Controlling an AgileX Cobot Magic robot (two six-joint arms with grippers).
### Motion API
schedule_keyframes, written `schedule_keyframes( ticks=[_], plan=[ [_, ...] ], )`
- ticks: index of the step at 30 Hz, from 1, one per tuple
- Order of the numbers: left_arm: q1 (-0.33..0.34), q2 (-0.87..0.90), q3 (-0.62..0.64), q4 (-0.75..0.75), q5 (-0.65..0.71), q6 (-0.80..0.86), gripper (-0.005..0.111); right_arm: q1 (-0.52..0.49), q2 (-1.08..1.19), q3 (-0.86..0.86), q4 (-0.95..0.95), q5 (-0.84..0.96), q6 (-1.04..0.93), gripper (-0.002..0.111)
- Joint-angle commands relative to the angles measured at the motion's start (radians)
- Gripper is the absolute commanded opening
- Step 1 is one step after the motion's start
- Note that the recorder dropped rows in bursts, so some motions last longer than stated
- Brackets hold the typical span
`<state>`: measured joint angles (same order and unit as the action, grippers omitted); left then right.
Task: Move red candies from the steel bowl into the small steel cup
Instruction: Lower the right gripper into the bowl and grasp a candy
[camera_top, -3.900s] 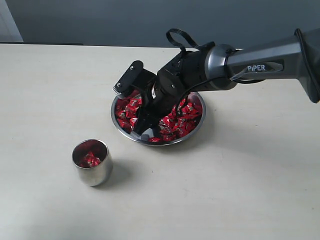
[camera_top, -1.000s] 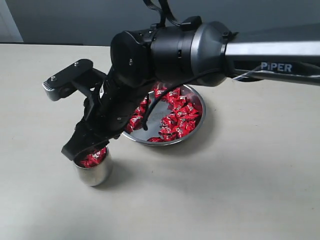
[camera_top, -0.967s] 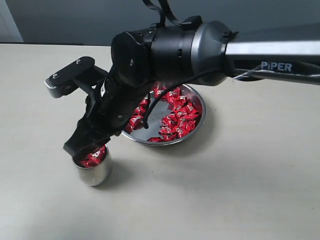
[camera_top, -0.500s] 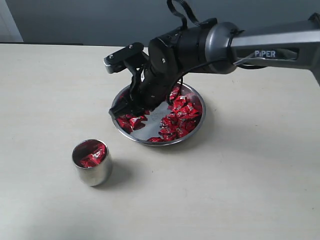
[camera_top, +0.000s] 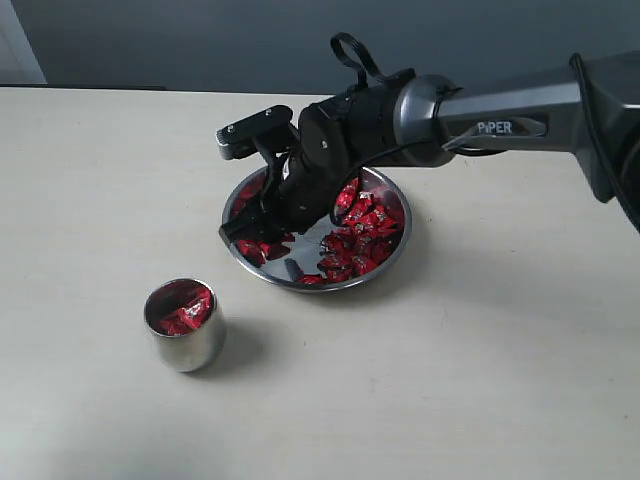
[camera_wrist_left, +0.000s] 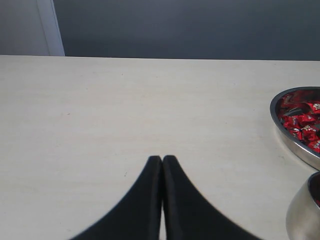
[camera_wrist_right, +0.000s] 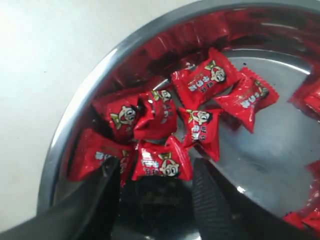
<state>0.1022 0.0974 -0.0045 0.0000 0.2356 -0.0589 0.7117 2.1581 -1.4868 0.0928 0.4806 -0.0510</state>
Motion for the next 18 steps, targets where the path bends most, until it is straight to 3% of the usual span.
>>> schedule_keyframes(
  ticks=[1,18],
  plan=[
    [-0.005,-0.005,0.004,0.000,-0.002,-0.002,0.000,-0.005,0.010,-0.006,0.003,-0.014,-0.005,0.048],
    [-0.005,-0.005,0.004,0.000,-0.002,-0.002,0.000,-0.005,0.072,-0.006,0.013,-0.075,0.000,0.047]
  ],
)
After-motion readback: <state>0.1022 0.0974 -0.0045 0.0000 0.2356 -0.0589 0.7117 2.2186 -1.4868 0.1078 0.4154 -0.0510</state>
